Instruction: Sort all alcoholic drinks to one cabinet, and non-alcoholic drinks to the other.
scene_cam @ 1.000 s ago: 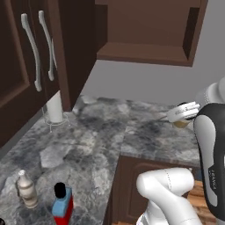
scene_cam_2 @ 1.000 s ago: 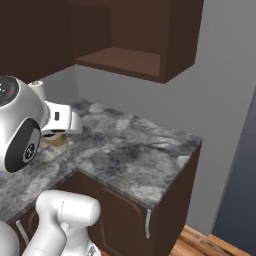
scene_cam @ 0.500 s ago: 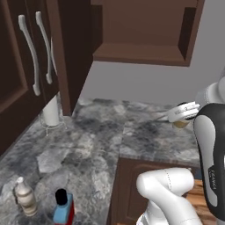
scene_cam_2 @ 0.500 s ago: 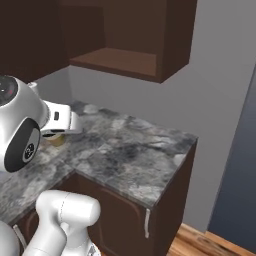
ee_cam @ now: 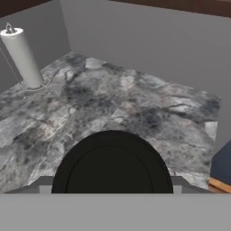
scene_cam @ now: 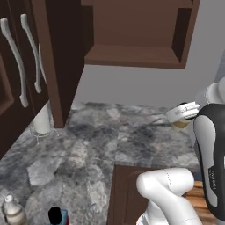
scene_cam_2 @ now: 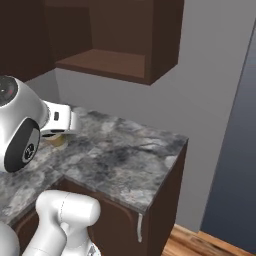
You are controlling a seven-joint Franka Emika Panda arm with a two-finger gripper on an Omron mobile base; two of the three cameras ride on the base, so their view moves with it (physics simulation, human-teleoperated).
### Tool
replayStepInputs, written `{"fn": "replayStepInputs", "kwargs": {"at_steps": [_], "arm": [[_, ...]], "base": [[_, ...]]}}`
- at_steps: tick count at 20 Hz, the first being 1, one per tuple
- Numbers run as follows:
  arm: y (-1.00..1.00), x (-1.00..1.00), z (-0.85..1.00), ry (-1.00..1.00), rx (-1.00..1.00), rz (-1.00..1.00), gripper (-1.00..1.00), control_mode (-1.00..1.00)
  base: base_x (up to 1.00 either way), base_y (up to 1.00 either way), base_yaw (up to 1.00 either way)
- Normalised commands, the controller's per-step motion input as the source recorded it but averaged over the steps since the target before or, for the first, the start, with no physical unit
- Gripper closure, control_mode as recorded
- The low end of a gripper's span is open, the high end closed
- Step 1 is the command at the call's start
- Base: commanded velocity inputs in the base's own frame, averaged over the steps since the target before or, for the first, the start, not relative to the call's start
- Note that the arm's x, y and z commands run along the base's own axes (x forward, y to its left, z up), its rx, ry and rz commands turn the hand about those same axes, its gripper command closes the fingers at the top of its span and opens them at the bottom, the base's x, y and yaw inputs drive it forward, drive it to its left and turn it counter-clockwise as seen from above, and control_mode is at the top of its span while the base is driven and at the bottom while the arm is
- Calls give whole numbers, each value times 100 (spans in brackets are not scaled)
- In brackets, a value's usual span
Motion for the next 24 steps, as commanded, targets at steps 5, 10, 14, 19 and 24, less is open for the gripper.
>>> {"fn": "replayStepInputs", "kwargs": {"at_steps": [5,10,14,19,24], "arm": [[0,0,0,0,0,0,100,100],[0,0,0,0,0,0,100,100],[0,0,0,0,0,0,100,100],[0,0,0,0,0,0,100,100],[0,0,0,0,0,0,100,100]], "base": [[49,1,-11],[48,3,-12],[44,1,-14],[38,5,-13],[19,1,-5]]}}
